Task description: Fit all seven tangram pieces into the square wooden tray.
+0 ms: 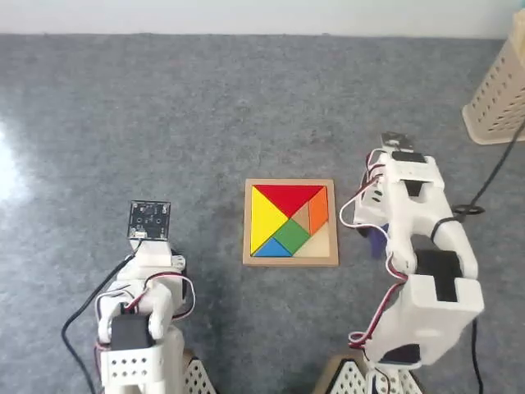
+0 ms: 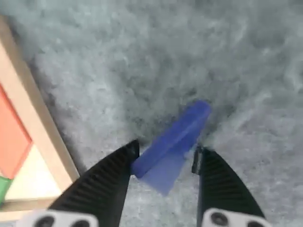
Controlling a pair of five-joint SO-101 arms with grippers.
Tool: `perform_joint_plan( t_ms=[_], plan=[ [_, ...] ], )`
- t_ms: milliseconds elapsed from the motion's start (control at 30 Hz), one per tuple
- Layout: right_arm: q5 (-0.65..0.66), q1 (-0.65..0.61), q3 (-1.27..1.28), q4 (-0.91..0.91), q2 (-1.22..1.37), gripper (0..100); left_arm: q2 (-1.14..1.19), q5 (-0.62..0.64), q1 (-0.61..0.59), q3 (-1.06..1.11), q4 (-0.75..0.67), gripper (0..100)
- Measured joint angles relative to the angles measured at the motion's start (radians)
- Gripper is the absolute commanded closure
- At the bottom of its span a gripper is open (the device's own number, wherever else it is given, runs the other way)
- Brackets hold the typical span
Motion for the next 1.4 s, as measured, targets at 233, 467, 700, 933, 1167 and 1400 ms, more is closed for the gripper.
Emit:
perform_joint_plan(
  t_ms=[233, 467, 700, 933, 1167, 1400],
  plan=[
    [-0.003, 0.000, 0.000, -0.002, 0.000, 89.6, 0.000, 0.000, 0.000, 0.000, 0.000, 99],
    [-0.003, 0.015, 0.005, 0.002, 0.000, 99.4, 0.000, 0.000, 0.000, 0.000, 0.000, 99],
    [-0.003, 0.000, 0.009, 0.035, -0.080, 99.2, 0.000, 0.000, 0.000, 0.000, 0.000, 99],
    [0.074, -0.169, 0.009, 0.161, -0.341, 99.1, 0.000, 0.000, 0.000, 0.000, 0.000, 99],
    [-0.028, -0.420, 0.103, 0.057, -0.376, 87.7, 0.000, 0.000, 0.000, 0.000, 0.000, 99],
    [-0.402, -0.491, 0.150, -0.054, -0.376, 87.3, 0.000, 0.000, 0.000, 0.000, 0.000, 99]
  ],
)
